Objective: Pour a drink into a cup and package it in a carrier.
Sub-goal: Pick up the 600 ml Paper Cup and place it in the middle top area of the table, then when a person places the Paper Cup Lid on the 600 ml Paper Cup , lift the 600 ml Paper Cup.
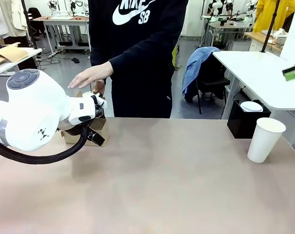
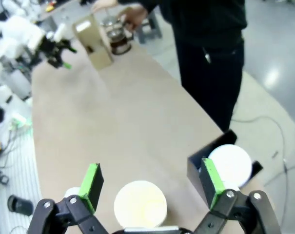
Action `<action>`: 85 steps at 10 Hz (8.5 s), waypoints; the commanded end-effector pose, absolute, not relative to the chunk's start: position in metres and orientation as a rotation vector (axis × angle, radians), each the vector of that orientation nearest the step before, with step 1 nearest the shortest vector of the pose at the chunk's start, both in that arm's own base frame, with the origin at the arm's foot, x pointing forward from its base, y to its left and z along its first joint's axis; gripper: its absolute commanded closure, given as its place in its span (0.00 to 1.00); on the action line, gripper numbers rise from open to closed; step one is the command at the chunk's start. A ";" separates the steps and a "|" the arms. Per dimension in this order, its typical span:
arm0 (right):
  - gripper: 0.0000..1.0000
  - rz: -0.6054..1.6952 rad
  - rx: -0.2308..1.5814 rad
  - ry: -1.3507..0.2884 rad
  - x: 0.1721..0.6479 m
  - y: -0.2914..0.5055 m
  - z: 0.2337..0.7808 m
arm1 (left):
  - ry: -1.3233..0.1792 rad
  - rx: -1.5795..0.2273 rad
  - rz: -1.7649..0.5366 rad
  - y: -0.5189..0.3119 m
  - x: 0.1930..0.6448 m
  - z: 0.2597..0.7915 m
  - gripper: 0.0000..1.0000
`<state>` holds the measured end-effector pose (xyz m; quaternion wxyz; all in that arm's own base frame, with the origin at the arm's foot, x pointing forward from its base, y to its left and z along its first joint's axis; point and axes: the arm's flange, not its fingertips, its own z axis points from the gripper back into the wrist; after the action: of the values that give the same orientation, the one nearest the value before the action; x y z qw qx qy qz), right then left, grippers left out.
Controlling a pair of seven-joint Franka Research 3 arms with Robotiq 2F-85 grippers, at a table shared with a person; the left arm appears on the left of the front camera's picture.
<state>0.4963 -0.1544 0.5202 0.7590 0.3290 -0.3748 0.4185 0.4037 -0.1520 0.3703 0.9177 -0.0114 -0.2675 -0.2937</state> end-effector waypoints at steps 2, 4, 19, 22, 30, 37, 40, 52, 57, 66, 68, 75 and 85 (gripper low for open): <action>0.00 0.915 0.831 -0.987 0.470 -0.195 0.456 | -0.550 -0.024 -0.605 -0.152 0.404 0.370 0.00; 0.00 0.909 0.871 -1.094 0.439 -0.213 0.410 | -0.550 -0.024 -0.605 -0.152 0.404 0.370 0.00; 0.00 0.854 0.864 -1.416 0.414 -0.200 0.267 | -0.550 -0.024 -0.605 -0.152 0.404 0.370 0.00; 0.00 0.808 0.878 -1.401 0.419 -0.185 0.253 | -0.550 -0.024 -0.605 -0.152 0.404 0.370 0.00; 0.00 0.825 0.971 -1.296 0.430 -0.150 0.227 | -0.550 -0.024 -0.605 -0.152 0.404 0.370 0.00; 0.00 0.826 0.993 -1.266 0.460 -0.111 0.228 | -0.550 -0.024 -0.605 -0.152 0.404 0.370 0.00; 0.00 0.812 1.013 -1.248 0.471 -0.101 0.227 | -0.550 -0.024 -0.605 -0.152 0.404 0.370 0.00; 0.19 0.583 0.913 -1.329 0.470 -0.037 0.269 | -0.550 -0.024 -0.605 -0.152 0.404 0.370 0.00; 0.19 0.514 0.805 -1.392 0.507 0.080 0.314 | -0.550 -0.024 -0.605 -0.152 0.404 0.370 0.00; 0.19 0.596 0.753 -1.430 0.575 0.198 0.268 | -0.550 -0.024 -0.605 -0.152 0.404 0.370 0.00; 0.19 0.611 0.773 -1.414 0.577 0.197 0.262 | -0.550 -0.024 -0.605 -0.152 0.404 0.370 0.00; 0.19 0.600 0.798 -1.393 0.572 0.194 0.260 | -0.550 -0.024 -0.605 -0.152 0.404 0.370 0.00; 0.19 0.600 0.798 -1.393 0.572 0.194 0.260 | -0.550 -0.024 -0.605 -0.152 0.404 0.370 0.00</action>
<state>0.5732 0.1913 0.2573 0.6535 0.3540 -0.6103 0.2742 0.4037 -0.1522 0.3702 0.9176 -0.0109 -0.2674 -0.2939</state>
